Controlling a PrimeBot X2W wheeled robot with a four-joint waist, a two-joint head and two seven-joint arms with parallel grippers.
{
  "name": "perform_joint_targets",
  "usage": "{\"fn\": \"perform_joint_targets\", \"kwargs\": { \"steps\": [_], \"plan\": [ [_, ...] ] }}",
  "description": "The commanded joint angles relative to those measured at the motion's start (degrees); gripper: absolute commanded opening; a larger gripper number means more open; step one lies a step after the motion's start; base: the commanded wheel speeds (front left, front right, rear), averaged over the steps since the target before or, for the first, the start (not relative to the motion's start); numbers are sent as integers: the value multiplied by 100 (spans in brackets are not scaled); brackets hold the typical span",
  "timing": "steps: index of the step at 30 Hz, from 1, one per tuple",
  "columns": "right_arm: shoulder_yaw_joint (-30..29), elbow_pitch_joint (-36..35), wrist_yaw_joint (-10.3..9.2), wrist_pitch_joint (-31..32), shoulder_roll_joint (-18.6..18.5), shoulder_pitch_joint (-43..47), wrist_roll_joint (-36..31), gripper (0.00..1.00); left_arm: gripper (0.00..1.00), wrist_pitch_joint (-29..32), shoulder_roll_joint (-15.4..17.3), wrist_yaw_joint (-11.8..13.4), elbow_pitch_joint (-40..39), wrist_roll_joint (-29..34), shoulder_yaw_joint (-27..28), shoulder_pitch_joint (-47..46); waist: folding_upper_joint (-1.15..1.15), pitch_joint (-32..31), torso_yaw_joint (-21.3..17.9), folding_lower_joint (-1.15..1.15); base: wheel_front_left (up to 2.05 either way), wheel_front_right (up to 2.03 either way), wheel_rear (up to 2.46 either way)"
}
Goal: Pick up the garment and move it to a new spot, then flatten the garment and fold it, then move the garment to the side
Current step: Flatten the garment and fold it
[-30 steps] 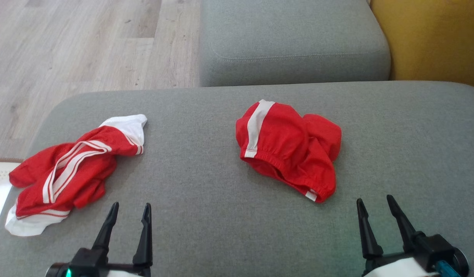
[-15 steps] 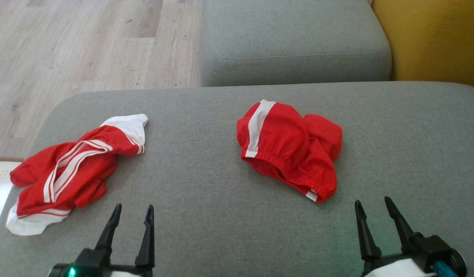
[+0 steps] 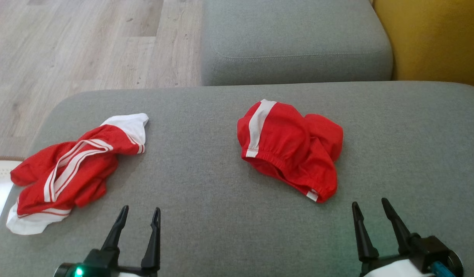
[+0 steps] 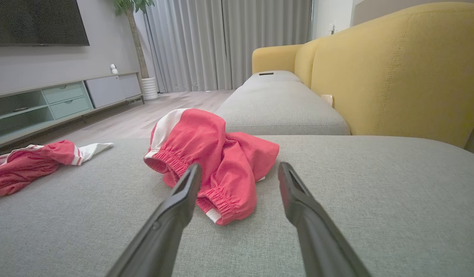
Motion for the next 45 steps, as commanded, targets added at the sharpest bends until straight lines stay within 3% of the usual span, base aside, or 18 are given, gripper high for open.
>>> {"fn": "perform_joint_targets", "kwargs": {
  "steps": [1, 18, 24, 29, 35, 40, 45],
  "plan": [
    [164, -158, 43, -31, -31, -296, 37, 100, 100, -30, 12, 14, -168, 45, 177, -307, 0, -2, -10, 0, 0, 0, 0],
    [55, -225, 43, -31, -31, -367, 31, 100, 100, -30, 23, 11, -117, 74, 99, -338, 0, 68, -83, 0, 0, 0, 0],
    [69, -290, 43, -31, -31, -418, 72, 100, 100, -30, 26, -123, -16, 106, -95, -403, 0, 202, -258, 0, 0, 0, 0],
    [101, -410, 43, -31, -31, -540, 91, 100, 100, -30, 31, -311, 322, 235, -578, -767, 0, 468, -530, 0, 0, 0, 0],
    [187, -585, 43, -31, -31, -723, 42, 100, 100, -30, 154, -499, 900, 661, -1578, -1733, 0, 952, -975, 0, 0, 0, 0],
    [214, -682, 43, -31, -31, -955, 11, 100, 100, -30, 280, -432, 1615, 1157, -2374, -2639, 0, 1378, -1360, 0, 0, 0, 0],
    [236, -792, 43, -31, -31, -1163, 49, 100, 100, -30, 245, -341, 2528, 1270, -2908, -3405, 0, 1715, -1672, 0, 0, 0, 0]
  ]
}}
